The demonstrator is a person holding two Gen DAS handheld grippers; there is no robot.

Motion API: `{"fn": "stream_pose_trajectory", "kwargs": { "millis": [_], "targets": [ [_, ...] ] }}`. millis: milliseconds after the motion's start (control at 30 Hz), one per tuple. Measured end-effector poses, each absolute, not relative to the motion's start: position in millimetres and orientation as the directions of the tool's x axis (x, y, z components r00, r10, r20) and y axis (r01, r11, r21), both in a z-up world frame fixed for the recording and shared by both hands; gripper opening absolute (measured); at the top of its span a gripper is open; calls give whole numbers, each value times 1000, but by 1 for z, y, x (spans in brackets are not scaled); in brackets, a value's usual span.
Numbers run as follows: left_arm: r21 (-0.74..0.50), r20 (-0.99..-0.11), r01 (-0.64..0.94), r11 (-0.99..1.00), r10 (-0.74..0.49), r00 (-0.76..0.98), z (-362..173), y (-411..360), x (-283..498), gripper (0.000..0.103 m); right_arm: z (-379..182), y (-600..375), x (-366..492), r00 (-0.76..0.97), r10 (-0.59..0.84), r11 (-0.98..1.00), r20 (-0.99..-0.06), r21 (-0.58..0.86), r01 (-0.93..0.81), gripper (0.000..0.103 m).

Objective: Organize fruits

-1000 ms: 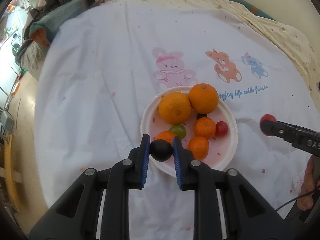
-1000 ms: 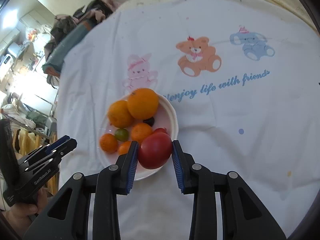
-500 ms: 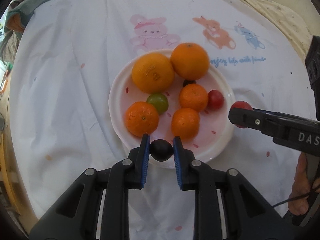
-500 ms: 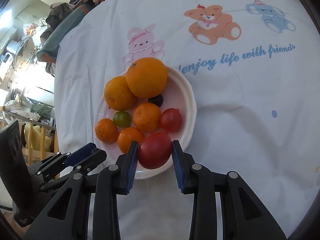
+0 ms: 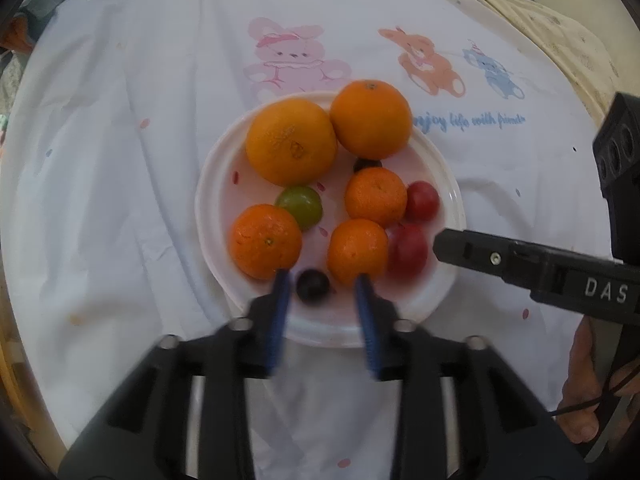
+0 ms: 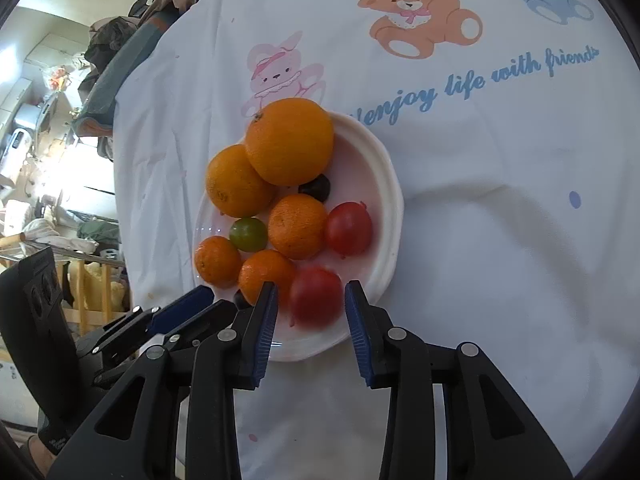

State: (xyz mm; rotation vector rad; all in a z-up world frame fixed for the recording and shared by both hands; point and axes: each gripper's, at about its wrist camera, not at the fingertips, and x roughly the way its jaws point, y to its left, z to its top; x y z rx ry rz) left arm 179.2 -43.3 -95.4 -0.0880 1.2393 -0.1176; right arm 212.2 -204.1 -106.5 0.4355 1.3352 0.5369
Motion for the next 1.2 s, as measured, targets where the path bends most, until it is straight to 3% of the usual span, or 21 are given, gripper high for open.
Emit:
{"fn": "stream_pose_trajectory", "kwargs": {
  "millis": [100, 133, 167, 233, 433, 500, 567, 733, 767, 833, 933, 1200],
  "targets": [
    [-131, -934, 28, 991, -133, 332, -93, -41, 179, 69, -105, -205, 213, 154, 594, 804, -790, 583, -114, 40],
    [-133, -933, 26, 991, -134, 334, -92, -41, 179, 75, -104, -206, 214, 152, 600, 800, -785, 590, -109, 48],
    [-141, -931, 27, 990, -142, 336, -90, -41, 178, 75, -103, -208, 215, 156, 602, 798, -783, 594, -100, 58],
    [-147, -928, 41, 988, -152, 339, -88, -42, 177, 75, -99, -211, 216, 174, 597, 802, -783, 590, -95, 64],
    [-106, -897, 41, 994, -113, 428, -65, -36, 165, 75, -79, -216, 212, 233, 602, 798, -764, 586, -140, 66],
    [-105, -886, 15, 994, -100, 452, -56, -30, 160, 75, -66, -215, 205, 265, 589, 808, -764, 565, -166, 71],
    [-106, -873, 3, 994, -94, 478, -45, -23, 152, 75, -54, -214, 195, 301, 570, 822, -765, 536, -192, 83],
    [-78, -834, -4, 997, -63, 548, -14, -11, 129, 76, -25, -210, 167, 365, 530, 847, -765, 469, -249, 88],
    [-65, -823, -13, 998, -46, 566, -8, -9, 122, 77, -20, -210, 161, 389, 520, 854, -761, 450, -261, 89],
    [-46, -804, -26, 999, -22, 595, 1, -5, 111, 97, -13, -211, 151, 423, 500, 866, -755, 424, -266, 89],
    [-39, -783, -36, 999, -8, 622, 10, -1, 94, 99, -10, -216, 130, 466, 480, 877, -743, 410, -250, 97],
    [-32, -751, -38, 999, 1, 660, 18, -4, 52, 103, 6, -219, 80, 573, 420, 908, -704, 334, -254, 101]
  ]
}}
